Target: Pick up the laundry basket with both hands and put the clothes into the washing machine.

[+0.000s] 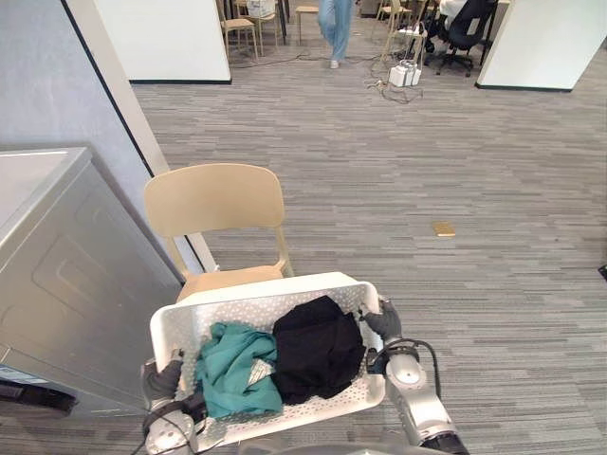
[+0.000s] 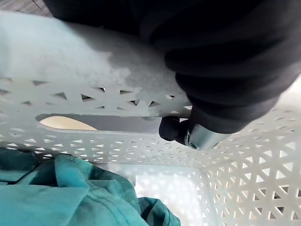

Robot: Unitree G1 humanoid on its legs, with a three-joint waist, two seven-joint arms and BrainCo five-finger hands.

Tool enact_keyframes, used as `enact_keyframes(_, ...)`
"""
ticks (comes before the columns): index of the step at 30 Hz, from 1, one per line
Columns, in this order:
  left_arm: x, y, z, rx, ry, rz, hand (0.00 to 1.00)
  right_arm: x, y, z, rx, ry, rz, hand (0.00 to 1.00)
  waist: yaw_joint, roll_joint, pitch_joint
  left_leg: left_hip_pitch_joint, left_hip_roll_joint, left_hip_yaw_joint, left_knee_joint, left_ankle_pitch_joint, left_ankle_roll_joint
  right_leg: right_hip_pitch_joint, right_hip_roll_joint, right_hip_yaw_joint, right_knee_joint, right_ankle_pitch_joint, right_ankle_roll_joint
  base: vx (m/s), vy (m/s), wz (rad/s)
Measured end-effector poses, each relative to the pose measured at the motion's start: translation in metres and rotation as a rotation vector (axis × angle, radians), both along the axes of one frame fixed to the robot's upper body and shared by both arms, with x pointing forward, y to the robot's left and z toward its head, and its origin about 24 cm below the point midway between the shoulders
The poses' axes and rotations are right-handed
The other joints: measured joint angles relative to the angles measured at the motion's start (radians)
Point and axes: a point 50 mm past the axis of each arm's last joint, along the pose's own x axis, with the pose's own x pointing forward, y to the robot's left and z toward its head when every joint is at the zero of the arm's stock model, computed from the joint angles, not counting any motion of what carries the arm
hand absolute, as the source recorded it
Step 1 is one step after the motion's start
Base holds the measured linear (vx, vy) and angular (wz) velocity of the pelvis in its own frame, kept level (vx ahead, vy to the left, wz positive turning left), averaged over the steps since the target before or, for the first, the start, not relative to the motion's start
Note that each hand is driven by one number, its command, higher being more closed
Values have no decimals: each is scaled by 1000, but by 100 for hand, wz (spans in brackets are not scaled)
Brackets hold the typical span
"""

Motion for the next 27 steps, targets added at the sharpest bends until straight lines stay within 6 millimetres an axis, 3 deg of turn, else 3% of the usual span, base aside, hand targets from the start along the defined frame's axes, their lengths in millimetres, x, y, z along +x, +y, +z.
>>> enact_keyframes(4, -7, 12, 12, 36, -36, 57, 100, 5, 13, 15, 22, -65, 66, 100, 12, -7, -4, -3, -13, -19, -29, 3, 4, 0, -16, -27, 6, -6, 3, -28, -10, 17)
enact_keyframes(9, -9, 21, 20, 62, -62, 82, 100, 13, 23, 23, 25, -96, 116, 100, 15, 15, -10, -46, -24, -68, -29, 11, -1, -15, -26, -69, 11, -1, 13, -23, -23, 22)
enact_keyframes(14, 10, 25, 27, 58, -100, 69, 100, 29, 26, 27, 31, -100, 121, 100, 12, 21, 18, -121, -41, -101, -22, 38, 3, -70, -53, -113, 41, 6, 8, -26, -10, 25)
enact_keyframes(17, 42, 34, 45, 63, -202, 30, 100, 54, 32, 48, 45, -164, 108, 100, 20, 41, 104, -190, -39, -128, 32, 39, 3, -116, -65, -136, 89, 5, 5, -109, -13, 20)
enact_keyframes(19, 81, 43, 74, 97, -327, -17, 100, 84, 35, 79, 75, -255, 78, 100, 57, 57, 181, -281, -26, -129, 87, 39, 2, -195, -71, -136, 139, 0, -11, -192, -14, -3)
enact_keyframes(21, 109, 49, 103, 135, -420, -52, 100, 105, 37, 105, 105, -315, 48, 100, 73, 59, 230, -340, -18, -142, 121, 40, 0, -243, -73, -138, 166, -3, -22, -197, -13, 6)
enact_keyframes(25, 166, 51, 160, 178, -582, -117, 100, 139, 36, 158, 212, -414, -48, 100, 104, 59, 271, -453, -3, -187, 177, 53, -15, -317, -73, -186, 208, -9, -46, -132, -16, 20)
enact_keyframes(27, 183, 50, 182, 181, -635, -135, 100, 146, 35, 178, 253, -461, -76, 100, 117, 56, 277, -488, 4, -202, 189, 54, -18, -339, -71, -206, 222, -14, -55, -64, -28, 14)
